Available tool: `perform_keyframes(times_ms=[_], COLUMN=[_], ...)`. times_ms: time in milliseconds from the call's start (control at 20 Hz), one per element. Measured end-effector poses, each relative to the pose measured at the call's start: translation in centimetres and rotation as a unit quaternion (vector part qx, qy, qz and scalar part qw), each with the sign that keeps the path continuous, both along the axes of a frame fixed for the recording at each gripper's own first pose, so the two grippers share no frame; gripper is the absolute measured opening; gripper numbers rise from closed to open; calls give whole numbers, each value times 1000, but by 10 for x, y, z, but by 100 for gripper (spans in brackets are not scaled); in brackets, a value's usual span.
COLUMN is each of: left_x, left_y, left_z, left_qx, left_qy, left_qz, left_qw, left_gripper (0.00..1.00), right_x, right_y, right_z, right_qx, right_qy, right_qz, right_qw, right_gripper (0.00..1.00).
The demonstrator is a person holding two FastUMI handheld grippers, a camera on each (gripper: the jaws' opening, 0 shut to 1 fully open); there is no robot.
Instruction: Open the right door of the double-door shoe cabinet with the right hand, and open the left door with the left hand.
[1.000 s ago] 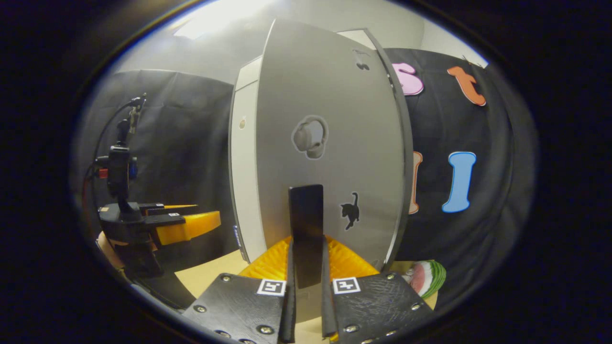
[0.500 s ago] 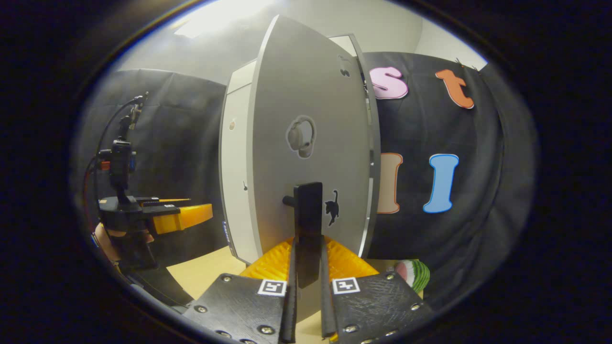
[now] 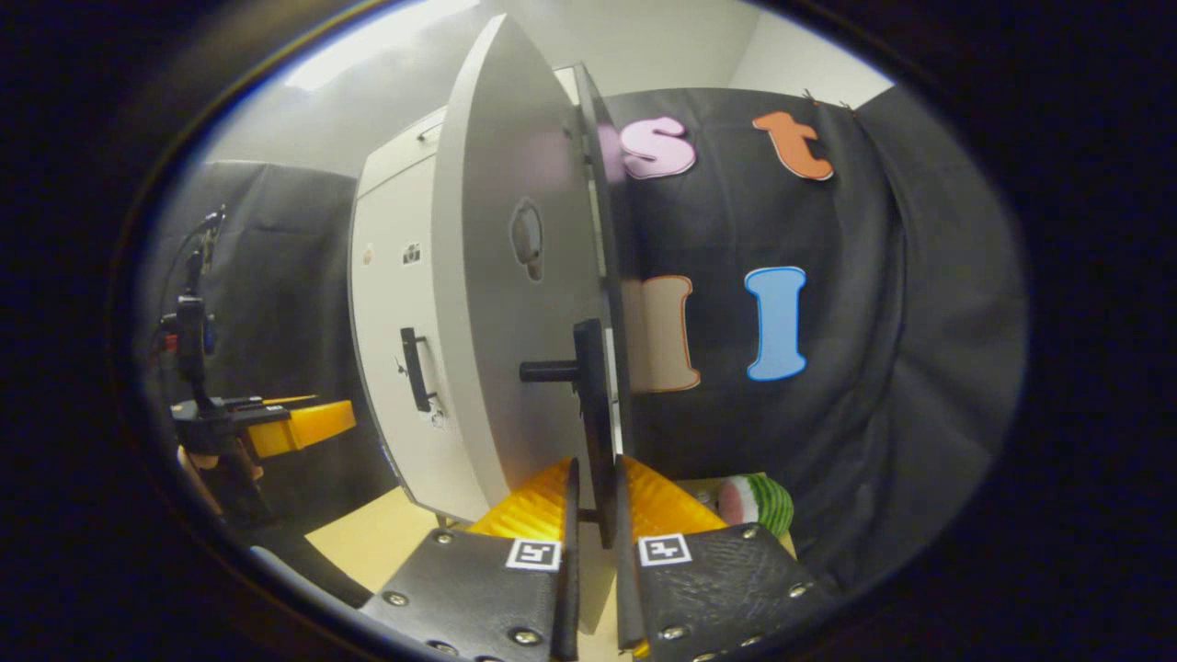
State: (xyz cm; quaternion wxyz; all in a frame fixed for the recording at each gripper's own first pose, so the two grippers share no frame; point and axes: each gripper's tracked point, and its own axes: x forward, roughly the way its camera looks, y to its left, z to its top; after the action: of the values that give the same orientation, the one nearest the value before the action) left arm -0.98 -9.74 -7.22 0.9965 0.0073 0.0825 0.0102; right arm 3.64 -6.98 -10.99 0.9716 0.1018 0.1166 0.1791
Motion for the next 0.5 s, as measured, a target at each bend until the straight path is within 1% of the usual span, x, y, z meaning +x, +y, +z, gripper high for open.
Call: perform_keyframes(times_ms=[100, 250, 350, 400, 500], left_x=[2, 6, 7, 8, 10], left_y=[-5, -5, -5, -5, -4], left_z=[-2, -6, -8, -9, -10], left_qx=[0, -2, 0, 0, -3], left_qy=[3, 7, 9, 11, 13], left_qz=[-2, -7, -8, -8, -9], left_qw=[1000, 1000, 1000, 1000, 1000], left_gripper=[96, 96, 96, 96, 96], right_x=[-3, -3, -3, -2, -4], right_y=[-1, 0, -2, -6, -3], right_z=[-3, -4, -7, -7, -5], right_qx=[38, 64, 57, 45, 28], right_qy=[12, 22, 22, 18, 15], right_qz=[-5, -12, -12, -19, -19], right_qw=[999, 998, 998, 999, 999], right_gripper=[16, 16, 18, 18, 18])
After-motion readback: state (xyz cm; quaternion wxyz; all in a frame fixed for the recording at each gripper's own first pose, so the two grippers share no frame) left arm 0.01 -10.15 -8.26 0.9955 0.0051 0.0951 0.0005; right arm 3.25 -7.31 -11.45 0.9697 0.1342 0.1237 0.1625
